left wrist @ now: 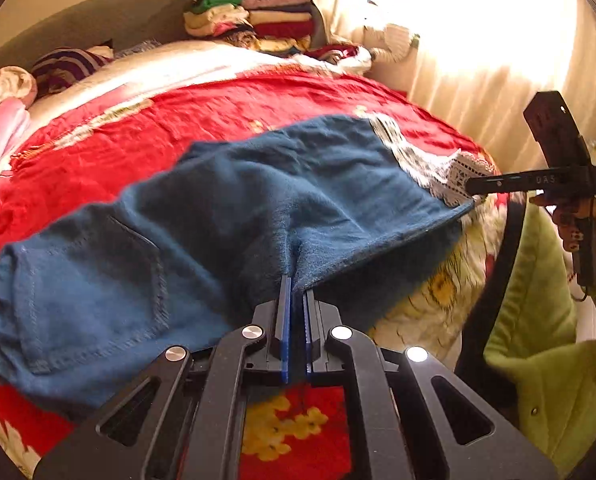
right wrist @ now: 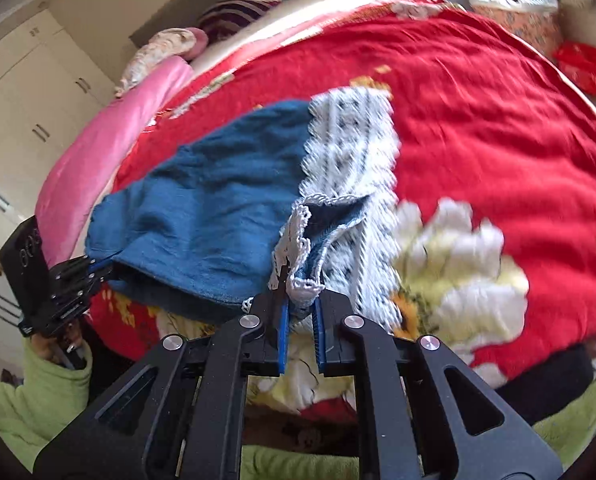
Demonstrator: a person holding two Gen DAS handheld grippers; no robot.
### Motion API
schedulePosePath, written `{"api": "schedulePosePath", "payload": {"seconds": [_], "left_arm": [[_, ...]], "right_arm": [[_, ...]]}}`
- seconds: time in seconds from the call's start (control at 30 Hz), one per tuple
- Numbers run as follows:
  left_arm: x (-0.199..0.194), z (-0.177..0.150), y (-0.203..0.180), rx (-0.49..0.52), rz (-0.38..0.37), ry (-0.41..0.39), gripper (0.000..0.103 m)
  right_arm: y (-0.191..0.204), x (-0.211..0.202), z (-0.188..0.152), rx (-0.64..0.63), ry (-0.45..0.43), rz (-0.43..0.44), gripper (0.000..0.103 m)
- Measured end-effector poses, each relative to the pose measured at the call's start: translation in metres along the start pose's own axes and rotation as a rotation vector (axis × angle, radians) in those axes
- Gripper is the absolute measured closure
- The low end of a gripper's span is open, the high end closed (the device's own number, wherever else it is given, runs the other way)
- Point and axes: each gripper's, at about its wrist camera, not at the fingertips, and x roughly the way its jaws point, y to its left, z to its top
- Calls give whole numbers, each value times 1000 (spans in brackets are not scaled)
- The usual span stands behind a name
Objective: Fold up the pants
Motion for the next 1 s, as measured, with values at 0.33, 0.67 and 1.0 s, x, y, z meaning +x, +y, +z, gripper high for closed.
{"api": "schedulePosePath", "payload": {"seconds": [0.33, 0.67, 1.0], "left_arm": [[18, -9, -6, 23, 40, 57, 98], [6, -11, -10, 40, -4, 48, 97], [-34, 45, 26, -77, 22, -90, 65]], "right_arm": [[-15, 4, -10, 4, 16, -104, 89], [-17, -26, 25, -43, -99, -82, 65], [-51, 51, 99, -19, 1, -27, 61]]}}
